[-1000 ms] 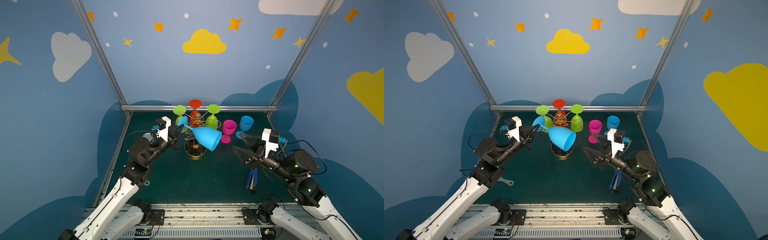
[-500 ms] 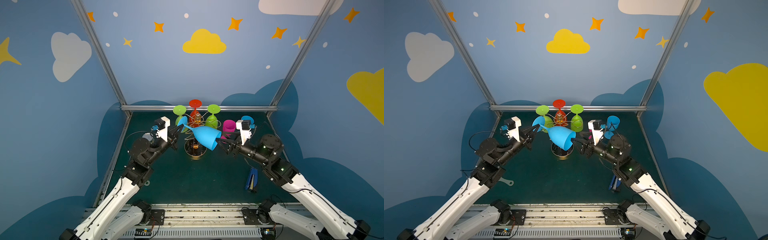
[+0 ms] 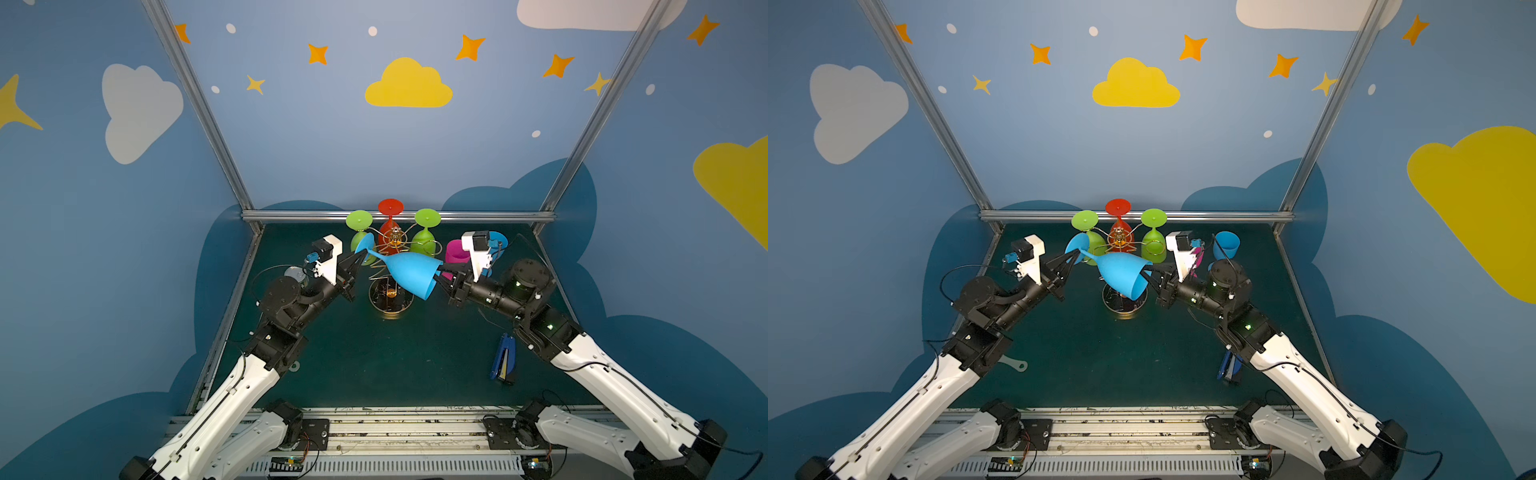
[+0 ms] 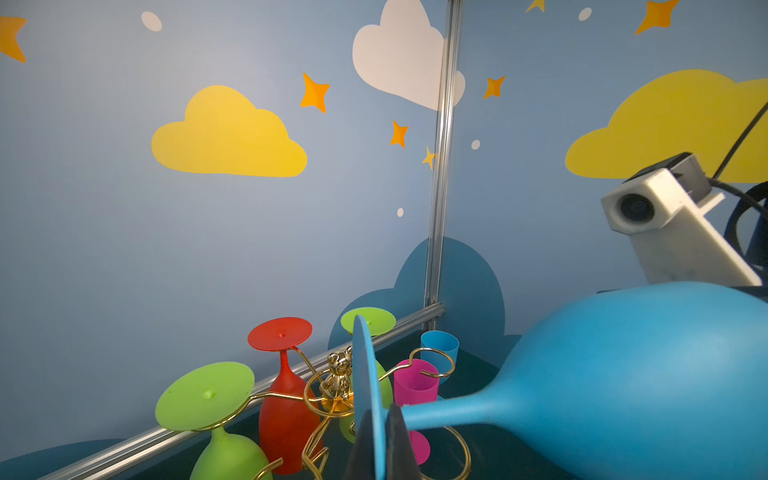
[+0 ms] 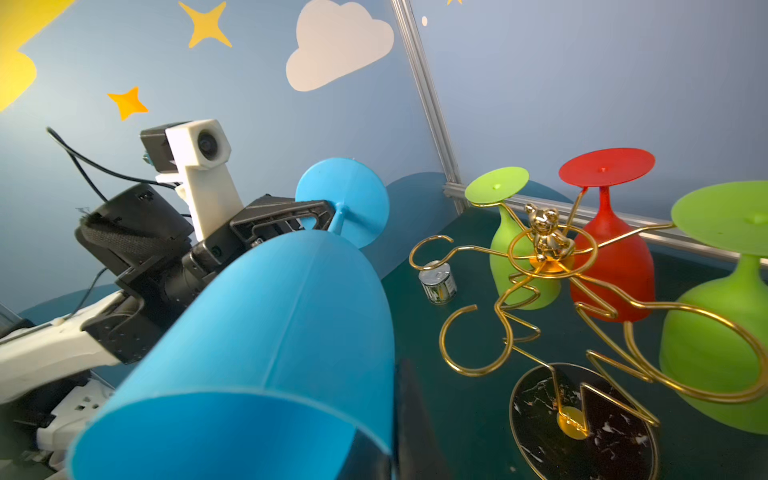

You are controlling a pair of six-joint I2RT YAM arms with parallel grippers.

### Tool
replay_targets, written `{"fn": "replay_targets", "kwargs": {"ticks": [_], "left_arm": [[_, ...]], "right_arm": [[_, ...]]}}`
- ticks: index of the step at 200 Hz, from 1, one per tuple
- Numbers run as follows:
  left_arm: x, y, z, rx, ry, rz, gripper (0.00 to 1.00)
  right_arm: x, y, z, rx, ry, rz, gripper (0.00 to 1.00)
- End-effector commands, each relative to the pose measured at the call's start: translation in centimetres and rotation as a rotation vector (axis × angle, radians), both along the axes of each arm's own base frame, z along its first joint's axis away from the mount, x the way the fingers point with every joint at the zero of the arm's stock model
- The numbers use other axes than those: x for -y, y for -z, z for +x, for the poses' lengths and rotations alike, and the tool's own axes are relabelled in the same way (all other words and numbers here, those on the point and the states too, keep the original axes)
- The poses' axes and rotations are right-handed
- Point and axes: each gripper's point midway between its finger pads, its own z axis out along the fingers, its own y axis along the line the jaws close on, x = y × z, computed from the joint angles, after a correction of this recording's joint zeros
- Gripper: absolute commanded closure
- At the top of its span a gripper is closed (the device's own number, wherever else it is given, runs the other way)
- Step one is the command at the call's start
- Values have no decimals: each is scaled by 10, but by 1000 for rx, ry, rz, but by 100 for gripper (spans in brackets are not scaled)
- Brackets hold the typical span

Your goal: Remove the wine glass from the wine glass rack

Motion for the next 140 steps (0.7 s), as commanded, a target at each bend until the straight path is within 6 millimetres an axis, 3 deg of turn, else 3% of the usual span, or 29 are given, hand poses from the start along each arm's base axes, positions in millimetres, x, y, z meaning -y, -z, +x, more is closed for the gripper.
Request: {"fn": "replay_targets", "kwargs": {"ticks": [1,11,21,29,58,93,116,140], "left_arm": [[-2,-8,-4,45,-1,-2,95],[-3,-8,-4,45,-8,1,85],[-5,-8,-3,46,-20,-1,54],[-7,-8,-2,44,-33,-5,45],[-20,-11,0,51,-107,-11,29],[-35,-8,0,73,-191,17,15],[-47,-1,2,81,-259,52,12],[-71,1,12,91,-382,48,9]], "right_arm": [[3,-27,-7,48,-16,55,100],[5,-27,-7,51,-4,51,100],[9,-29,-7,58,13,48,100],[13,-31,-7,64,29,46,100],[37,-35,-10,96,133,3,100],[91,-28,-23,134,323,-103,100],[129,-5,-40,96,417,-194,100],[167,42,-51,-14,530,-351,100]]}}
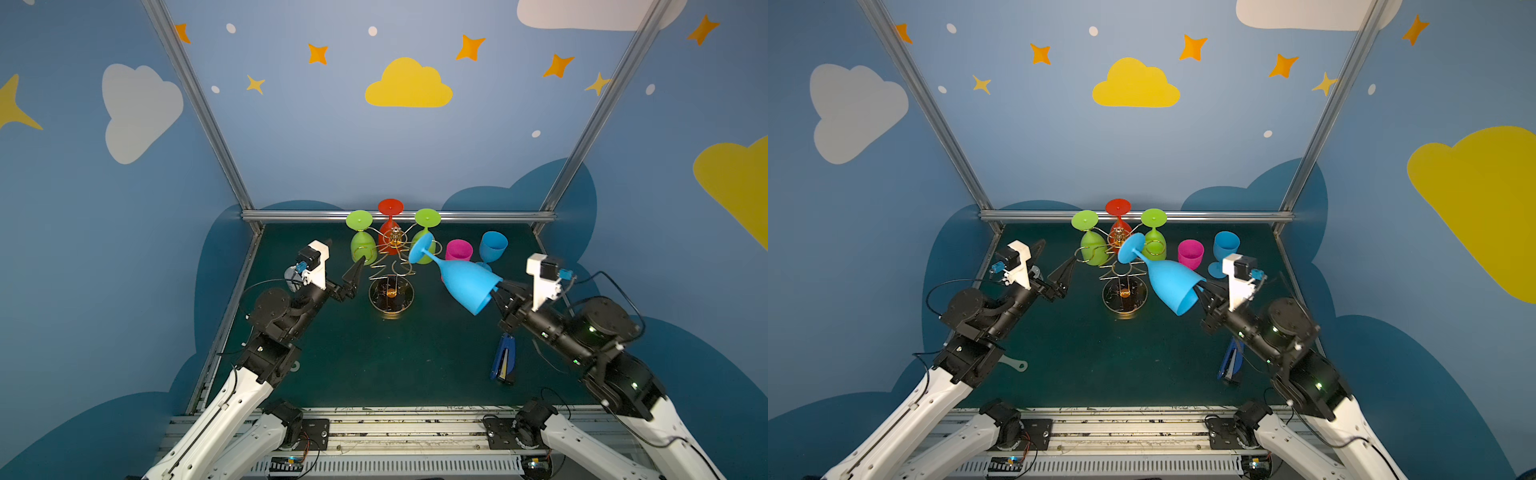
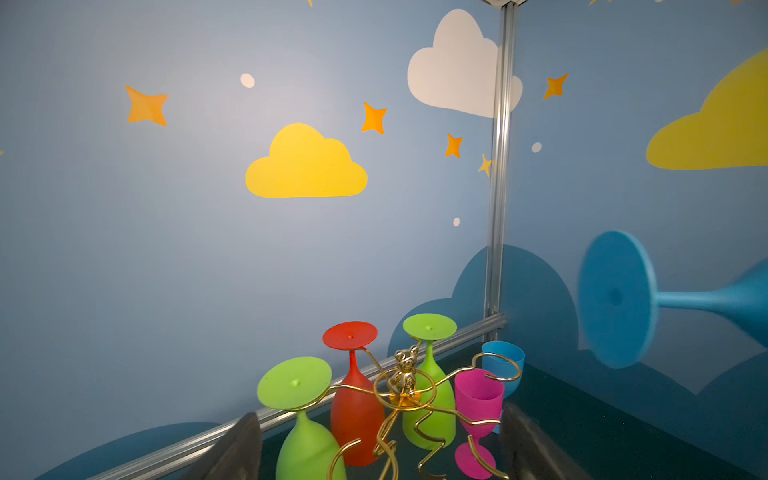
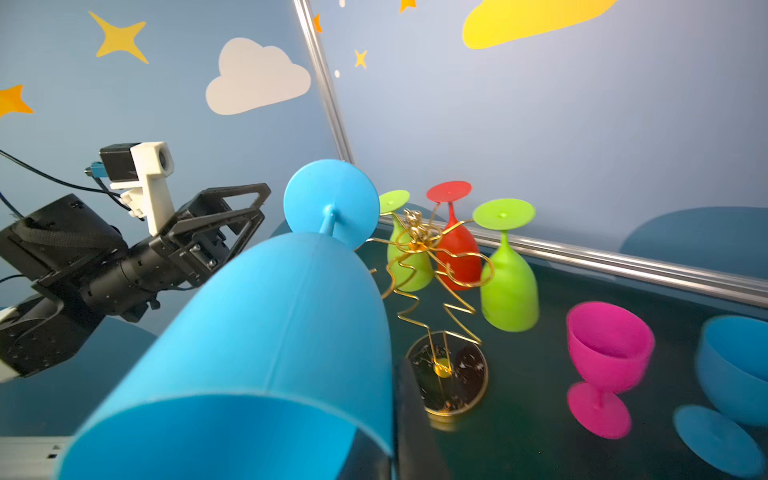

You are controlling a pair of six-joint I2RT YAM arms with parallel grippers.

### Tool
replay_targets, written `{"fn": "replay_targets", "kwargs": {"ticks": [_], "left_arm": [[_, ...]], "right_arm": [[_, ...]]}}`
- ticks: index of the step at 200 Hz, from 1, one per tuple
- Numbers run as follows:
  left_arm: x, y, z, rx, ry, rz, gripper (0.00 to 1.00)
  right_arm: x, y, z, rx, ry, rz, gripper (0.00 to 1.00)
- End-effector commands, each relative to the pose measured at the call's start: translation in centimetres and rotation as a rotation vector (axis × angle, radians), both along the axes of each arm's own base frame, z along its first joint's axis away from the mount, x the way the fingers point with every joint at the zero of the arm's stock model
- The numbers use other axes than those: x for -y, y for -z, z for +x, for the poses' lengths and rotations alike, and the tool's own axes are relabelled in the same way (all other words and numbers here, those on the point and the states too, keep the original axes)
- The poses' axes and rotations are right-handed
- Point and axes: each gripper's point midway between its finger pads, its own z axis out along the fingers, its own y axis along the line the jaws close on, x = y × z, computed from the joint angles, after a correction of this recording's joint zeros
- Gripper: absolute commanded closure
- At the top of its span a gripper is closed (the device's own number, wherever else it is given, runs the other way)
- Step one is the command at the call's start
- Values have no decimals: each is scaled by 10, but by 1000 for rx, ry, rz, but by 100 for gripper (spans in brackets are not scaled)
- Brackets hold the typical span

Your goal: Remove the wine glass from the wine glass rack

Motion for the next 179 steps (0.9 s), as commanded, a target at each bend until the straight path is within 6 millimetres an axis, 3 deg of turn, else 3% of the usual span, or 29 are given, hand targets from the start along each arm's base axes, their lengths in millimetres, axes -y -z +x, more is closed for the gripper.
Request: {"fn": "replay_targets", "kwargs": {"ticks": [1,21,42,76,108,149,179], "left_arm": [[-28,1,11,23,-158,7,9],[-50,1,24,29,-235,-37,7],[-75,7,41,-4,-302,-98,6],[-103,29,57,-57,-343,-172,5],[-125,39,61,-93,-373,-230,5],[-136,41,54,-89,-400,-239,5],[-141,40,51,-88,-414,-250,5]], "right_arm": [[44,60,-2,-159,186,-202,100],[75,105,-5,-302,318,-342,100],[91,131,-7,-412,387,-447,100],[105,129,7,-448,502,-535,100],[108,131,34,-524,549,-630,100],[115,150,80,-671,532,-592,100],[134,158,114,-732,603,-613,100]]}}
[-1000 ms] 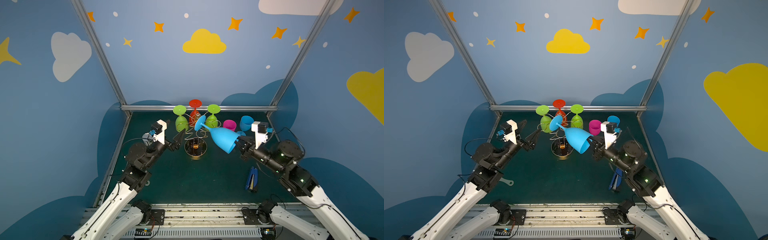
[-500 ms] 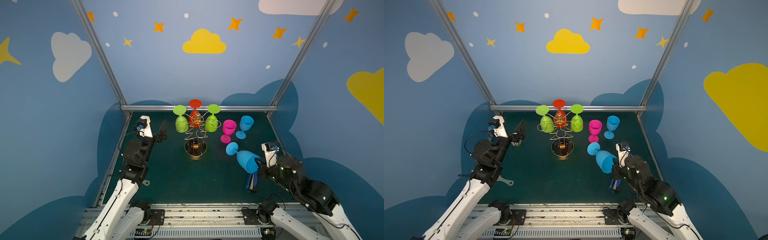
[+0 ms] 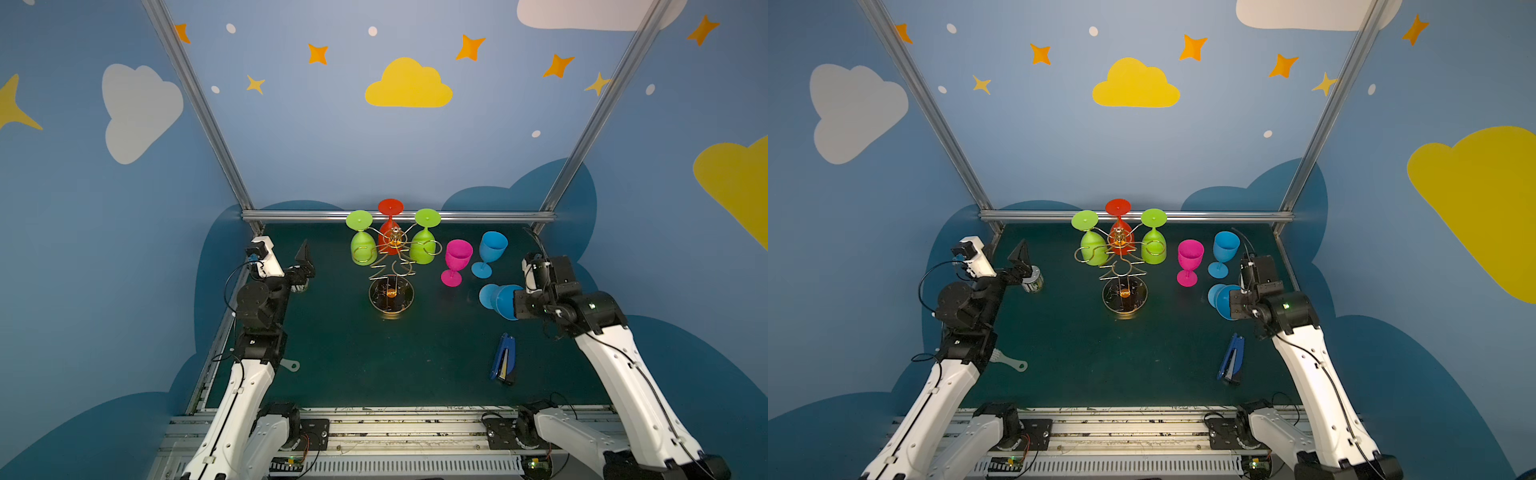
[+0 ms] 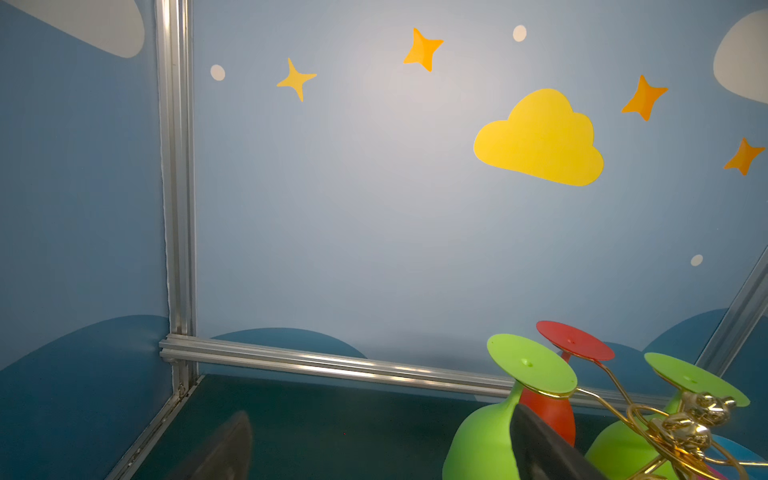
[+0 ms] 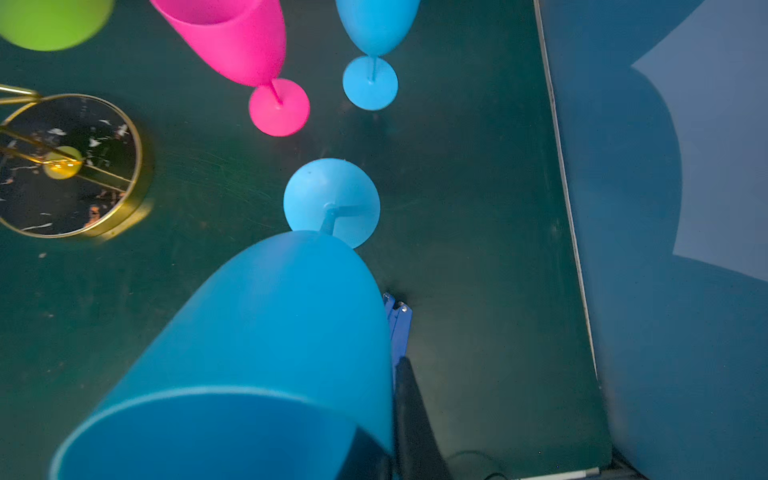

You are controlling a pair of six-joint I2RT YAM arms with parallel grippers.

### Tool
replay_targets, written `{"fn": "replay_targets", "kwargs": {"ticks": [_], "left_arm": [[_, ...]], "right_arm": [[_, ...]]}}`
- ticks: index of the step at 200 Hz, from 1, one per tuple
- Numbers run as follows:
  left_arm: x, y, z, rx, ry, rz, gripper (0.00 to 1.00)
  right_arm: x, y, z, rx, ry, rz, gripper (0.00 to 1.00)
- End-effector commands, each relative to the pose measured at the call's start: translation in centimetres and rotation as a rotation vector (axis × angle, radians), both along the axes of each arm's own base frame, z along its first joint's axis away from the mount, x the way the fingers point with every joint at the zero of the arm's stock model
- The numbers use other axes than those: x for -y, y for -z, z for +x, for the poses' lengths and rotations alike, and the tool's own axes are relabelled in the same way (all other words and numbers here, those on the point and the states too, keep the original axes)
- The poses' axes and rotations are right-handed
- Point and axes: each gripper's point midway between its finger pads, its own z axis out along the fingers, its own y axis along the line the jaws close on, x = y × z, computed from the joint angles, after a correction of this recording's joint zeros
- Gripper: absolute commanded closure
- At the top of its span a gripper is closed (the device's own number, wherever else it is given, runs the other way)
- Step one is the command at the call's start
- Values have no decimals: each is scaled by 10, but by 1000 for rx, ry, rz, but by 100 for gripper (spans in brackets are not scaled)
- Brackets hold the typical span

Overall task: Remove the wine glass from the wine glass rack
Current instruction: 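Lower the blue glass upright beside the other blue glass with the right gripper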

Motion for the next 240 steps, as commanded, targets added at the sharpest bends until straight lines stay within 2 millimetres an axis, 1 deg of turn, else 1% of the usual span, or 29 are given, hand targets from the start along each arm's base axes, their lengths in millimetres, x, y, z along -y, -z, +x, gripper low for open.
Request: {"fn": "replay_targets", "kwargs": {"ticks": [1,35,51,88,108,135,160,197,204,212,224,240], "left_arm": [[-3,-9,-5,34,1,-22,5],[-7,-8,-6,33,-9,-36,4],[-8,-8,-8,34,-15,-33,4],[-11,-11,-12,42,-34,-21,4],[-12,-9,-12,38,-36,-22,4],[-12,-7,-11,31,-39,-18,4],[-16,-6,-10,27,-60,-5,4],[-19,-3,-8,17,-69,0,4],[-19,-2,-7,15,-68,1,4],[-19,-1,-7,12,-70,2,4],[-20,-2,-7,13,-74,5,4],[-22,-1,-7,11,-82,9,4]], "right_arm": [[1,-13,27,39,-14,10,100],[26,-1,73,25,79,-29,100],[37,11,89,-22,105,-34,100],[58,34,115,-93,136,-52,100],[71,41,129,-109,164,-58,100],[82,47,148,-122,182,-46,100],[89,58,163,-161,186,-44,100],[88,68,184,-241,177,-21,100],[88,71,186,-273,187,-18,100],[90,71,188,-302,200,-20,100],[90,77,190,-359,224,-14,100],[90,82,195,-384,252,4,100]]}}
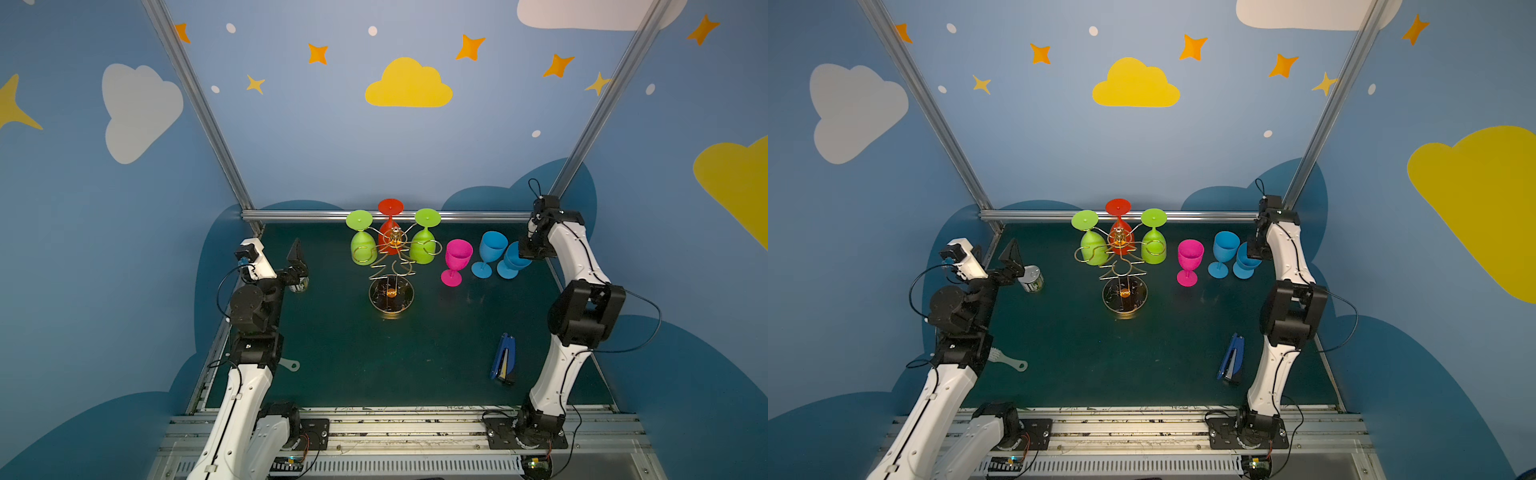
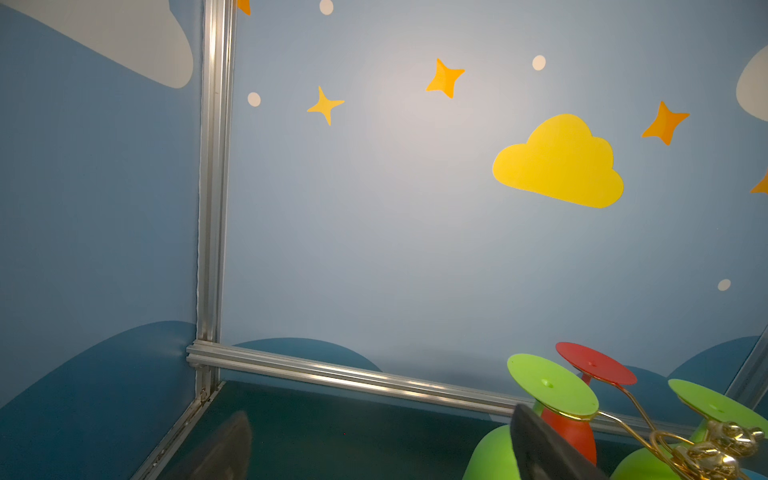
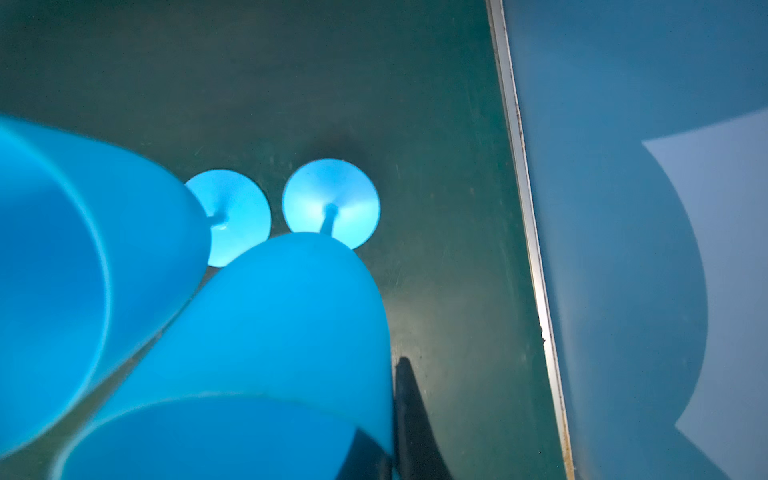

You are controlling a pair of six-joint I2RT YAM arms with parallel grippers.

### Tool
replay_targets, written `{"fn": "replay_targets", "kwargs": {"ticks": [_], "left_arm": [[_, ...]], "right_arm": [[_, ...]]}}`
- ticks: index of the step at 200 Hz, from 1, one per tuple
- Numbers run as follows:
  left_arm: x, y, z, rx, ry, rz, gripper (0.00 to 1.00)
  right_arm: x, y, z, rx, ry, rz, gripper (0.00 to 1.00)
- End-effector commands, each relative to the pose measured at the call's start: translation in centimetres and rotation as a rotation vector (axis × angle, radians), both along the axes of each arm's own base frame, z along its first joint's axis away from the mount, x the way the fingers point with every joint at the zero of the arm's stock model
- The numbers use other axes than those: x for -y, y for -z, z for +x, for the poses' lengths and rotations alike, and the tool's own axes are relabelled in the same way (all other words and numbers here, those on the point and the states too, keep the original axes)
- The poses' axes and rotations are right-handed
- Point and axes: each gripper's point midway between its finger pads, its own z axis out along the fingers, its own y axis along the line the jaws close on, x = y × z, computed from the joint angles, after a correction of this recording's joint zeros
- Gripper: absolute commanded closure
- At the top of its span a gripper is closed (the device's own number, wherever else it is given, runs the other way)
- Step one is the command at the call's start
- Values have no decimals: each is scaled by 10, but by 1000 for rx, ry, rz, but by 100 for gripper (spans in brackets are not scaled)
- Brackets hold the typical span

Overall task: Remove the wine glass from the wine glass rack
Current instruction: 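Lower the blue glass upright beside the other blue glass with the right gripper, then open the right gripper and lift it away from the blue glass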

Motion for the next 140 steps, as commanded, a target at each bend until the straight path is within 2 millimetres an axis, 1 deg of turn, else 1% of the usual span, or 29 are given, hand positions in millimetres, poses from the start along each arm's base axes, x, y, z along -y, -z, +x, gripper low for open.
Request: {"fn": "replay_targets", "kwargs": {"ticks": [1,24,39,52,79,98,140], "left_arm": [[-5,6,1,-13,-23,17,4],[-6,7,1,-19,-27,18,4],[-6,9,2,-24,-28,20,4],[-7,9,2,-25,-27,17,4],[-8,8,2,-23,-28,13,4],[-9,7,1,-20,-31,12,4],[-10,7,1,-18,-33,4,4]], "right_arm": [[-4,9,-19,-126,47,36,100],[-7,13,-13,-121,37,57,100],[-9,10,-11,-110,35,66,89],[-10,5,-10,-91,34,78,82],[-11,-9,-8,-40,37,112,72],[-13,-20,-7,0,48,175,68],[-8,-55,-7,128,80,253,60]]}}
